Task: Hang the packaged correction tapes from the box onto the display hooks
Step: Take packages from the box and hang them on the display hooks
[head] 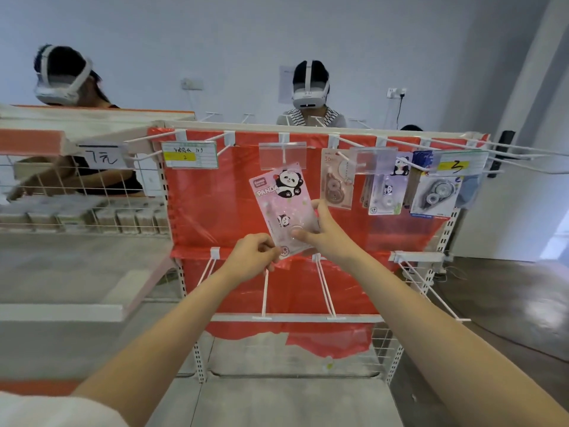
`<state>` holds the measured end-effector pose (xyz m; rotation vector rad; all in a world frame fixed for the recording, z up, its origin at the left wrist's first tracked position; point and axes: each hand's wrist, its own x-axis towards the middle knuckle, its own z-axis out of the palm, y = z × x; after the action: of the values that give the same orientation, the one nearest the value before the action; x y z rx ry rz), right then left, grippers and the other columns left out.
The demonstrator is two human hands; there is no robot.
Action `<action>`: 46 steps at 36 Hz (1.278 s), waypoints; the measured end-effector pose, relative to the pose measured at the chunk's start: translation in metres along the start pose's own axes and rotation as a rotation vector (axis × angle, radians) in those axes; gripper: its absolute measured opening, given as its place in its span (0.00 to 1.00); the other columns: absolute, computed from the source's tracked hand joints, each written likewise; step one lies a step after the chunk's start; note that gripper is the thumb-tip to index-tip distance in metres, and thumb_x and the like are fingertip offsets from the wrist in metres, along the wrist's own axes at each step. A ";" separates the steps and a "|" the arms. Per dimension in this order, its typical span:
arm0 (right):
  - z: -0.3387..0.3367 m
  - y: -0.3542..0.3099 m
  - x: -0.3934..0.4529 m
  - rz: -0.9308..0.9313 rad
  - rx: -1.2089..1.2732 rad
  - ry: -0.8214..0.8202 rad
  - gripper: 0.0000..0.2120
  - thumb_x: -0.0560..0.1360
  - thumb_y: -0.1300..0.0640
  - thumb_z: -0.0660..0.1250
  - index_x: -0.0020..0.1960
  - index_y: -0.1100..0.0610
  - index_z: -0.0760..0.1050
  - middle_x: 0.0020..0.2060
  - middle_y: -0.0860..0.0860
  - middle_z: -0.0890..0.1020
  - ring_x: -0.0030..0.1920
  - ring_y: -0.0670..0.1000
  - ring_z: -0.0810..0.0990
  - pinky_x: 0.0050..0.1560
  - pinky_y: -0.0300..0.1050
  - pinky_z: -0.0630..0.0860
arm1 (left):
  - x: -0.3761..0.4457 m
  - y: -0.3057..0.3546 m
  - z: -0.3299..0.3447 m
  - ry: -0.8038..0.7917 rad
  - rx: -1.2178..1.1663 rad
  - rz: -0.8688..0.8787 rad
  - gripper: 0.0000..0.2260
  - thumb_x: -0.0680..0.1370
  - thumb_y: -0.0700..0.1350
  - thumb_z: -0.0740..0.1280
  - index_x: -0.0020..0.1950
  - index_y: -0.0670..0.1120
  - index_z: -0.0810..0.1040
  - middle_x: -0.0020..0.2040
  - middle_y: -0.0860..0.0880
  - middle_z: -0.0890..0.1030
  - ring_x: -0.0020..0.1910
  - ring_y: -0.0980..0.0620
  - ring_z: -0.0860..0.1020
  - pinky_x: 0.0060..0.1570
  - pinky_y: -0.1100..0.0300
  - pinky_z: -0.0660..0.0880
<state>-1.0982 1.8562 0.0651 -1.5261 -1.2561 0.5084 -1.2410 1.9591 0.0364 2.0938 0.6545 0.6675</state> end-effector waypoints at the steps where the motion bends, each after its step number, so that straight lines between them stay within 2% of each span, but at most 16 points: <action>1: 0.001 0.000 0.000 -0.009 0.011 -0.009 0.17 0.75 0.58 0.69 0.54 0.48 0.62 0.54 0.57 0.79 0.49 0.56 0.82 0.46 0.53 0.81 | 0.000 0.000 0.000 0.009 -0.009 0.002 0.06 0.78 0.40 0.67 0.42 0.39 0.77 0.32 0.47 0.80 0.23 0.60 0.75 0.26 0.67 0.71; 4: 0.001 -0.003 -0.001 -0.023 0.043 0.023 0.17 0.76 0.58 0.69 0.56 0.49 0.61 0.52 0.54 0.80 0.47 0.53 0.82 0.45 0.53 0.82 | 0.004 -0.001 -0.002 0.057 -0.081 0.019 0.07 0.77 0.40 0.69 0.39 0.41 0.76 0.30 0.47 0.79 0.25 0.57 0.77 0.27 0.65 0.73; 9: 0.000 -0.008 0.002 -0.016 0.063 0.081 0.19 0.77 0.58 0.68 0.59 0.54 0.60 0.54 0.53 0.79 0.44 0.43 0.81 0.39 0.39 0.80 | 0.009 0.001 -0.004 0.079 -0.121 0.030 0.08 0.77 0.40 0.68 0.38 0.42 0.75 0.25 0.50 0.77 0.23 0.57 0.76 0.26 0.66 0.71; 16: 0.003 -0.006 0.008 0.018 0.094 0.118 0.16 0.77 0.57 0.67 0.59 0.52 0.62 0.57 0.53 0.79 0.49 0.47 0.81 0.34 0.35 0.78 | 0.008 -0.001 -0.005 0.080 -0.087 0.057 0.11 0.78 0.41 0.66 0.36 0.43 0.74 0.28 0.48 0.77 0.24 0.57 0.76 0.28 0.64 0.72; 19: 0.005 -0.001 0.013 0.070 0.071 0.140 0.16 0.77 0.56 0.68 0.59 0.56 0.62 0.56 0.55 0.78 0.50 0.51 0.81 0.34 0.38 0.79 | 0.009 -0.002 -0.005 0.064 0.010 0.071 0.11 0.79 0.44 0.66 0.36 0.45 0.74 0.28 0.49 0.78 0.24 0.59 0.76 0.31 0.64 0.72; 22: 0.005 0.002 0.020 0.098 0.019 0.176 0.18 0.77 0.56 0.67 0.61 0.62 0.64 0.54 0.53 0.77 0.43 0.44 0.79 0.27 0.30 0.74 | 0.012 -0.005 -0.008 0.059 0.226 0.080 0.10 0.79 0.47 0.65 0.38 0.47 0.76 0.29 0.53 0.78 0.30 0.58 0.77 0.36 0.62 0.72; 25: 0.006 0.002 0.033 0.111 -0.099 0.199 0.20 0.77 0.53 0.68 0.62 0.63 0.66 0.55 0.56 0.76 0.44 0.47 0.79 0.31 0.32 0.76 | 0.015 -0.011 -0.012 -0.019 0.426 0.092 0.06 0.78 0.47 0.65 0.41 0.48 0.77 0.33 0.56 0.77 0.39 0.52 0.78 0.40 0.59 0.72; 28: 0.008 -0.003 0.045 0.163 -0.225 0.190 0.24 0.76 0.48 0.66 0.63 0.62 0.64 0.55 0.56 0.75 0.47 0.58 0.82 0.44 0.51 0.82 | 0.017 -0.017 -0.017 -0.082 0.532 0.116 0.04 0.77 0.49 0.65 0.44 0.50 0.77 0.38 0.56 0.77 0.42 0.52 0.77 0.43 0.57 0.74; 31: 0.011 -0.005 0.059 0.201 -0.266 0.167 0.19 0.78 0.49 0.65 0.59 0.60 0.64 0.45 0.54 0.74 0.34 0.58 0.84 0.32 0.52 0.82 | 0.021 -0.020 -0.024 -0.093 0.623 0.125 0.04 0.77 0.49 0.65 0.48 0.51 0.77 0.44 0.55 0.79 0.47 0.50 0.78 0.49 0.53 0.76; 33: 0.012 -0.005 0.068 0.209 -0.310 0.161 0.16 0.78 0.49 0.64 0.57 0.59 0.64 0.39 0.54 0.73 0.31 0.57 0.84 0.32 0.53 0.82 | 0.024 -0.022 -0.031 -0.095 0.669 0.135 0.04 0.76 0.49 0.64 0.48 0.51 0.77 0.48 0.53 0.79 0.50 0.49 0.78 0.51 0.51 0.75; 37: 0.015 -0.002 0.091 0.262 -0.354 0.181 0.19 0.78 0.54 0.64 0.64 0.60 0.63 0.45 0.58 0.73 0.41 0.62 0.84 0.44 0.58 0.82 | 0.030 -0.025 -0.045 -0.093 0.738 0.166 0.05 0.78 0.48 0.64 0.51 0.49 0.76 0.51 0.50 0.78 0.52 0.48 0.77 0.53 0.52 0.75; 39: 0.014 0.003 0.105 0.287 -0.382 0.200 0.13 0.78 0.57 0.64 0.57 0.55 0.62 0.41 0.54 0.70 0.51 0.62 0.81 0.46 0.46 0.81 | 0.032 -0.028 -0.051 -0.099 0.758 0.182 0.06 0.78 0.47 0.64 0.52 0.48 0.76 0.51 0.49 0.77 0.51 0.48 0.76 0.53 0.51 0.74; 41: 0.014 0.004 0.115 0.299 -0.389 0.239 0.14 0.79 0.58 0.63 0.55 0.54 0.57 0.37 0.50 0.66 0.54 0.60 0.76 0.34 0.32 0.76 | 0.034 -0.031 -0.057 -0.107 0.765 0.190 0.07 0.78 0.47 0.64 0.53 0.47 0.77 0.51 0.49 0.77 0.51 0.48 0.76 0.53 0.51 0.74; 42: 0.014 0.005 0.120 0.305 -0.393 0.250 0.13 0.79 0.58 0.63 0.55 0.54 0.58 0.39 0.51 0.68 0.54 0.59 0.76 0.34 0.32 0.76 | 0.034 -0.033 -0.059 -0.112 0.769 0.191 0.07 0.78 0.47 0.63 0.53 0.47 0.77 0.51 0.49 0.77 0.50 0.48 0.76 0.52 0.52 0.74; 44: 0.015 0.006 0.131 0.313 -0.412 0.260 0.10 0.79 0.56 0.63 0.58 0.55 0.65 0.49 0.58 0.74 0.58 0.61 0.77 0.46 0.42 0.77 | 0.035 -0.037 -0.063 -0.121 0.768 0.192 0.06 0.78 0.47 0.63 0.53 0.47 0.76 0.50 0.50 0.77 0.50 0.49 0.76 0.51 0.53 0.74; 46: 0.015 0.008 0.138 0.332 -0.429 0.262 0.18 0.79 0.55 0.63 0.65 0.62 0.68 0.59 0.63 0.75 0.61 0.63 0.75 0.53 0.48 0.73 | 0.034 -0.041 -0.065 -0.129 0.765 0.190 0.06 0.78 0.47 0.63 0.52 0.47 0.76 0.49 0.51 0.76 0.49 0.49 0.76 0.51 0.54 0.74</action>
<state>-1.0576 1.9866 0.0909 -2.1080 -0.9474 0.2411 -1.2675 2.0383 0.0446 2.9060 0.7134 0.4032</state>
